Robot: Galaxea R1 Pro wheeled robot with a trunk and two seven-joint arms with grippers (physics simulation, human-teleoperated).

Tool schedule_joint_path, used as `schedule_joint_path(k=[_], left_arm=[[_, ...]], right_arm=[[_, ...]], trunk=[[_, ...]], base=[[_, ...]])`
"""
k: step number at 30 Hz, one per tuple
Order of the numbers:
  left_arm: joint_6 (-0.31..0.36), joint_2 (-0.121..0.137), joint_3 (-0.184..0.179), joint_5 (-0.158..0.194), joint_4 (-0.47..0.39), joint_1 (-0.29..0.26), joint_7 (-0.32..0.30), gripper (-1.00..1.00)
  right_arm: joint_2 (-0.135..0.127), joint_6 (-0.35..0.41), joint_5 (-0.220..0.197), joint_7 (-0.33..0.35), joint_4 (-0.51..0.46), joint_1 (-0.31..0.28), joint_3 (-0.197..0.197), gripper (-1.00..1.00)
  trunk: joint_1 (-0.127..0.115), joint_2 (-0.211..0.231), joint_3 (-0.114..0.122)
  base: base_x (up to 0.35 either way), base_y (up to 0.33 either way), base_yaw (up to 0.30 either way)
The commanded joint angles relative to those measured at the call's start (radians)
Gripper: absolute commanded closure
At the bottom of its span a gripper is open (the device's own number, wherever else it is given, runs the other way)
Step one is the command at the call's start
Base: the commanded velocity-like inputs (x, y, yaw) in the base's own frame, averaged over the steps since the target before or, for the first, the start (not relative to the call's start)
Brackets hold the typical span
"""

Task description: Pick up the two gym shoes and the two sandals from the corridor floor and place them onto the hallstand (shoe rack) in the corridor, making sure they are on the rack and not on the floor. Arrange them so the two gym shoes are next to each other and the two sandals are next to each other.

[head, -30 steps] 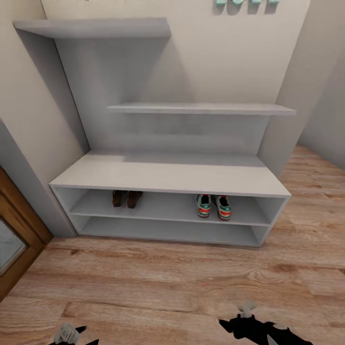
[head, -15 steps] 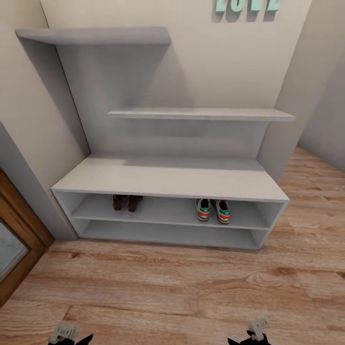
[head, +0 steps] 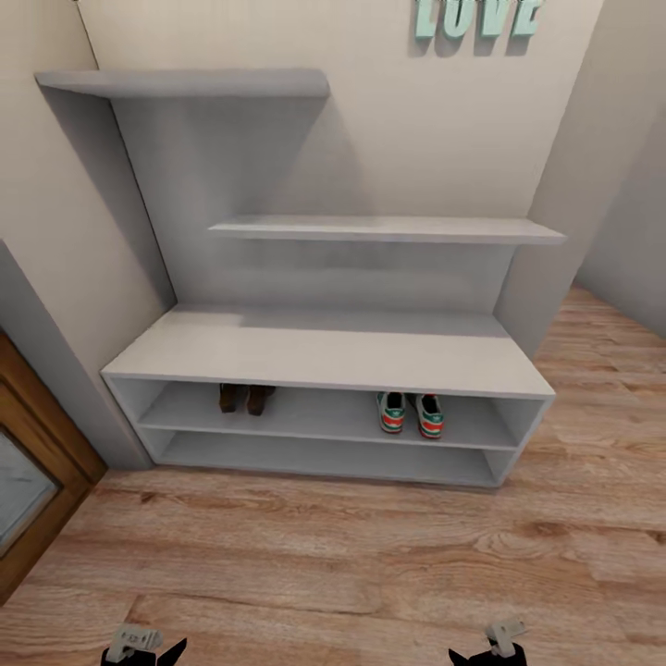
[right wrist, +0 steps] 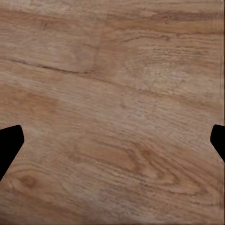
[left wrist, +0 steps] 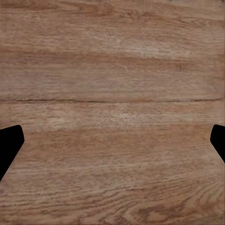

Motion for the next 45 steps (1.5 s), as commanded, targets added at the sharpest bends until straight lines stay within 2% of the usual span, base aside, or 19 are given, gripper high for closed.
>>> schedule_joint_path(k=[1, 7, 24, 28, 30, 34, 40, 45], left_arm=[[-0.003, -0.001, 0.005, 0.003, 0.002, -0.001, -0.005, -1.0], [-0.012, -0.005, 0.005, 0.007, 0.004, -0.001, 0.004, -1.0], [-0.016, -0.01, 0.006, 0.008, 0.041, -0.001, 0.006, -1.0], [-0.016, -0.01, 0.006, 0.008, 0.042, -0.001, 0.006, -1.0], [-0.016, -0.01, 0.005, 0.007, 0.042, -0.001, 0.006, -1.0], [-0.016, -0.01, 0.005, 0.007, 0.042, -0.001, 0.006, -1.0], [-0.016, -0.01, 0.005, 0.007, 0.042, -0.001, 0.006, -1.0], [-0.016, -0.01, 0.005, 0.007, 0.042, -0.001, 0.006, -1.0]], right_arm=[[-0.001, -0.004, -0.007, -0.006, 0.001, -0.001, 0.008, -1.0], [-0.005, -0.004, -0.007, -0.033, 0.001, 0.0, 0.009, -1.0], [-0.001, -0.004, -0.007, -0.046, -0.001, 0.002, 0.009, -1.0], [-0.002, -0.003, -0.007, -0.081, 0.0, 0.002, 0.009, -1.0], [0.002, 0.0, -0.007, -0.147, 0.024, 0.008, 0.009, -1.0], [0.004, 0.0, -0.007, -0.17, 0.047, 0.012, 0.009, -1.0], [0.025, 0.001, -0.007, -0.184, 0.063, 0.021, 0.009, -1.0], [0.058, 0.001, -0.007, -0.186, 0.064, 0.022, 0.009, -1.0]], trunk=[[-0.004, 0.007, 0.002], [-0.027, 0.049, 0.021], [-0.092, 0.168, 0.074], [-0.108, 0.196, 0.087], [-0.115, 0.21, 0.093], [-0.131, 0.238, 0.106], [-0.131, 0.238, 0.106], [-0.131, 0.238, 0.106]], base=[[0.0, 0.0, 0.0], [0.0, 0.0, 0.0], [0.0, 0.0, 0.0], [0.0, 0.0, 0.0], [0.0, 0.0, 0.0], [0.0, 0.0, 0.0], [0.0, 0.0, 0.0], [0.0, 0.0, 0.0]])
